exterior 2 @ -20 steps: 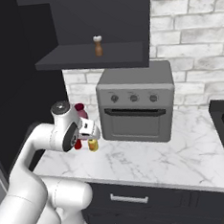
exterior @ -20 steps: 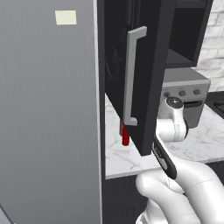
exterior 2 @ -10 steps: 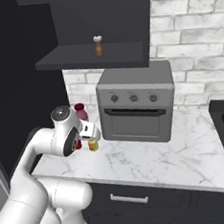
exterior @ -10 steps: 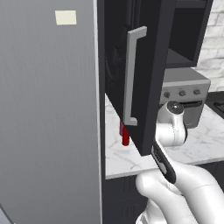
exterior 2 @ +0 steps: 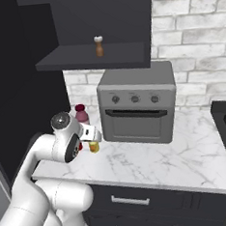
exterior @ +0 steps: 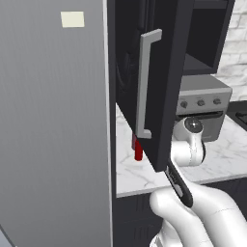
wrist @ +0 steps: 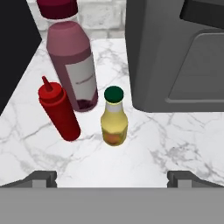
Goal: There are various items on the counter. Only move the condiments/shakers into the cabinet.
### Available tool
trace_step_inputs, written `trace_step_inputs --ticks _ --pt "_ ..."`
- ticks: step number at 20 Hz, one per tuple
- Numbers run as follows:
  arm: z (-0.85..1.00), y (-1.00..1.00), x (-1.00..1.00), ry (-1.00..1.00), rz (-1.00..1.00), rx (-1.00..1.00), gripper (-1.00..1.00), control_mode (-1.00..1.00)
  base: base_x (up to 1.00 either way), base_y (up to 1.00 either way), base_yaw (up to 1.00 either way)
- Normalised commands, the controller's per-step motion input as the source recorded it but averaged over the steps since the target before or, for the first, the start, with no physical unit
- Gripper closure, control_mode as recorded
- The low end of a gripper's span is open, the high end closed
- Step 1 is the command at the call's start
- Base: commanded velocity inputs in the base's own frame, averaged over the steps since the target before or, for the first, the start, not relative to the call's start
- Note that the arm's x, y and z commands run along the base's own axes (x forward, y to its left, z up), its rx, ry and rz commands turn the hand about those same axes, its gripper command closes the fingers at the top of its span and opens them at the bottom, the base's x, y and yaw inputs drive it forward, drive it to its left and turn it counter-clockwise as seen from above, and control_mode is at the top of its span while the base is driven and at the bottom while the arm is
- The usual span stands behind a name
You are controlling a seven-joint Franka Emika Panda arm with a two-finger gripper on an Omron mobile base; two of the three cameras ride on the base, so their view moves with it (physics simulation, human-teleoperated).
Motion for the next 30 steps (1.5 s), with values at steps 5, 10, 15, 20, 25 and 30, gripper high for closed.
trace_step_inputs --ticks 5,10,15,20,25,30 --pt "0.00 0.00 0.01 -0.01 0.00 0.00 -1.00 -1.00 0.00 0.00 0.00" --pt "-0.02 0.00 0.03 0.00 0.00 0.00 -1.00 -1.00 0.00 0.00 0.00" --pt "-0.03 0.00 0.09 0.00 0.00 0.00 -1.00 -1.00 0.00 0.00 0.00" --pt "-0.01 0.00 0.18 0.00 0.00 0.00 -1.00 -1.00 0.00 0.00 0.00" --pt "-0.05 0.00 0.13 0.00 0.00 -0.02 -1.00 -1.00 0.00 0.00 0.00" --pt "-0.13 0.00 0.10 0.00 0.00 -0.04 -1.00 -1.00 0.00 0.00 0.00"
